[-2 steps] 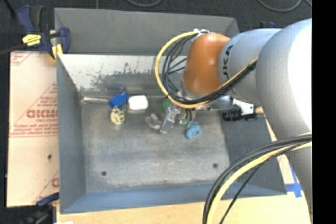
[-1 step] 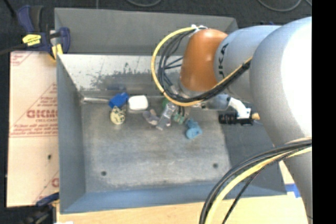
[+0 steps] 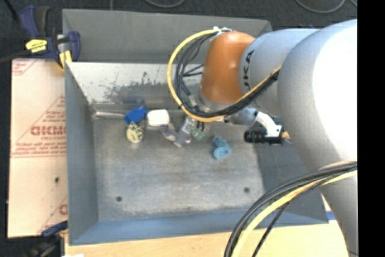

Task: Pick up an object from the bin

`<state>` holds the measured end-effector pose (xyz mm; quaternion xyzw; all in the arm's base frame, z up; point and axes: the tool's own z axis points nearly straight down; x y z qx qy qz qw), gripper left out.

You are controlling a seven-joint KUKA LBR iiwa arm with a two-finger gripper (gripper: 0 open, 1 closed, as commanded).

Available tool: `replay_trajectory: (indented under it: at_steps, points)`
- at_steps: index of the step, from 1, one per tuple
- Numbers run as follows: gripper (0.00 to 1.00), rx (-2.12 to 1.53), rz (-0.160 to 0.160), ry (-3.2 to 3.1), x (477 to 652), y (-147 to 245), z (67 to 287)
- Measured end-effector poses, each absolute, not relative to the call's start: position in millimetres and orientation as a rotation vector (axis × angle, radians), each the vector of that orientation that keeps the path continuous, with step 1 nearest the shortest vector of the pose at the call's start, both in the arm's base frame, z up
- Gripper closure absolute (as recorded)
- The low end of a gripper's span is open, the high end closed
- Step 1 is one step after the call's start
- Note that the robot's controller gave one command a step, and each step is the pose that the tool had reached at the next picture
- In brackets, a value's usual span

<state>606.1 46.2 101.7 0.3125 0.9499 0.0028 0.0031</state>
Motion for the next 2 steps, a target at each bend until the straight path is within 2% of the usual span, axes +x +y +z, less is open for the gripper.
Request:
replay_trajectory:
  at_steps: [1,2]
  points:
    - [1.00,1.139,0.008,2.925,614.9,44.0,112.7]
    - [1.00,0.911,0.004,3.004,605.8,23.5,140.2]
